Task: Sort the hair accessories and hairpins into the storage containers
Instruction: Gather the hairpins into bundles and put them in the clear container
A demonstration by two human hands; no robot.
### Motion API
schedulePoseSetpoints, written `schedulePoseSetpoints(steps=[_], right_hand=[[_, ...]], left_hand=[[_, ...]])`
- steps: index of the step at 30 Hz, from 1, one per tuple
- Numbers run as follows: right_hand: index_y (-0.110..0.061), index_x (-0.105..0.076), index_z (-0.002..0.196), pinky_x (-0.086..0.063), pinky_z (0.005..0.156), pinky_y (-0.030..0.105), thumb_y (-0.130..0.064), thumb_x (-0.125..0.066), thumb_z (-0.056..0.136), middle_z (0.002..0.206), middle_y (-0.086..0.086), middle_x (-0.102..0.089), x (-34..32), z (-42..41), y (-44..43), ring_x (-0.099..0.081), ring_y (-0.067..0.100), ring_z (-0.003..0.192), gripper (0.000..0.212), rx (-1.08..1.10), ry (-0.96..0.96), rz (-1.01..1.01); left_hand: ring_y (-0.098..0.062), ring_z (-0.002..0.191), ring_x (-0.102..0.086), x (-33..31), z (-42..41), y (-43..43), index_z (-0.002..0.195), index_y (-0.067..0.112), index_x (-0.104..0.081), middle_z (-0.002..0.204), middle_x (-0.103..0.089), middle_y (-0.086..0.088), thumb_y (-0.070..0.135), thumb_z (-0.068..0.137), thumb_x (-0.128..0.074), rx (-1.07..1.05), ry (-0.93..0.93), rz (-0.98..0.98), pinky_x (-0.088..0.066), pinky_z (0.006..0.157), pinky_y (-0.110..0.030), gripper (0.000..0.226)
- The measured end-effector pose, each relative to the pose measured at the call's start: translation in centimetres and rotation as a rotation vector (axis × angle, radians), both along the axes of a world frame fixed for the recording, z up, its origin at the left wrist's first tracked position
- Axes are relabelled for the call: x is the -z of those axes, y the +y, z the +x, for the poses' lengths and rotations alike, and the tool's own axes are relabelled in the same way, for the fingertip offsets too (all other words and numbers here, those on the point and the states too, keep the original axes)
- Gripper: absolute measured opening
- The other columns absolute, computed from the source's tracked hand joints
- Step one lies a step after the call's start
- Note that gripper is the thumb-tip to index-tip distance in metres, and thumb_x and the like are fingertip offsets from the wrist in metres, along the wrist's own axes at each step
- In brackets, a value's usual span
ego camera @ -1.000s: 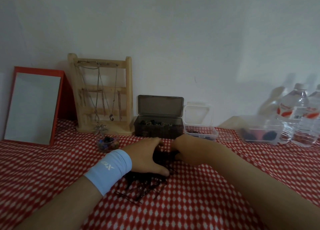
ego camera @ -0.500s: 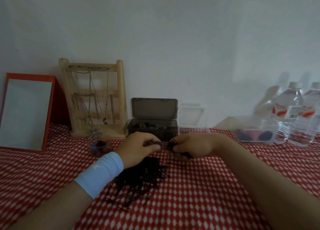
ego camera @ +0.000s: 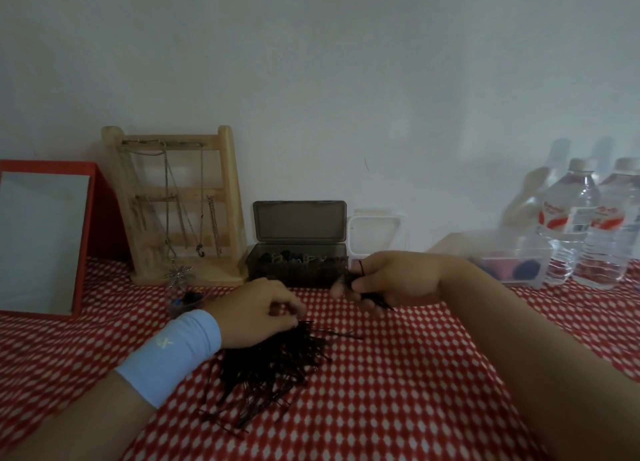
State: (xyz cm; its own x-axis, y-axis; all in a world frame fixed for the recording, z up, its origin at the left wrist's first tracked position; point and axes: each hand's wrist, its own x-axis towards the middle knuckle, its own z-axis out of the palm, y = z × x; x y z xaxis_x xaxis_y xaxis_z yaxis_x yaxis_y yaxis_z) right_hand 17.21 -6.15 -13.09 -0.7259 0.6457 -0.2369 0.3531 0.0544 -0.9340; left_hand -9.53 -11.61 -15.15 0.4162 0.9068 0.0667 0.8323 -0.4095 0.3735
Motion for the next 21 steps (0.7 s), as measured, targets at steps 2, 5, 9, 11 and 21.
schedulePoseSetpoints(steps=[2,5,9,11,21], right_hand=[[-0.002,-0.066,0.12,-0.044,0.069,0.025,-0.011,-0.048,0.098,0.086,0.004,-0.054,0.3,-0.5,0.0,-0.051,0.014,0.073,0.03,0.021,0.098,-0.018],[-0.003,-0.064,0.114,-0.042,0.067,0.026,-0.007,-0.043,0.102,0.087,0.004,-0.055,0.5,-1.2,-0.2,-0.05,0.013,0.071,0.025,0.041,0.156,-0.058],[-0.01,-0.058,0.101,-0.039,0.061,0.025,-0.004,-0.037,0.104,0.078,0.004,-0.053,0.4,-1.8,-0.7,-0.047,0.014,0.065,0.022,0.104,0.214,-0.166],[-0.01,-0.055,0.098,-0.036,0.06,0.025,-0.004,-0.033,0.102,0.073,0.003,-0.047,0.3,-2.0,-1.0,-0.042,0.015,0.062,0.023,0.122,0.239,-0.215],[-0.012,-0.057,0.093,-0.034,0.061,0.025,-0.006,-0.033,0.103,0.07,0.0,-0.046,-0.1,-2.8,-1.8,-0.04,0.011,0.061,0.026,0.101,0.296,-0.164]], left_hand=[[0.012,0.101,-0.048,-0.4,1.0,-0.4,0.123,0.041,-0.057,0.108,-0.053,0.029,0.037,0.096,-0.055,-0.009,-0.165,0.004,-0.038,0.093,-0.012,0.027],[0.003,0.091,-0.064,-1.6,2.4,-0.7,0.113,0.032,-0.066,0.098,-0.071,0.018,0.03,0.098,-0.052,0.01,-0.431,-0.077,-0.048,0.091,-0.018,0.02],[-0.008,0.075,-0.069,-2.1,3.6,-0.6,0.089,0.024,-0.073,0.079,-0.075,0.011,0.022,0.092,-0.064,-0.001,-0.465,0.009,-0.056,0.08,-0.027,0.01],[0.0,0.076,-0.067,-2.1,3.8,0.1,0.091,0.028,-0.07,0.081,-0.074,0.011,0.022,0.094,-0.06,-0.072,-0.54,0.121,-0.053,0.081,-0.028,0.012],[0.008,0.067,-0.064,-5.2,7.3,2.1,0.111,0.031,-0.073,0.099,-0.073,0.016,0.029,0.095,-0.06,0.163,-0.418,0.203,-0.047,0.069,-0.01,0.021]])
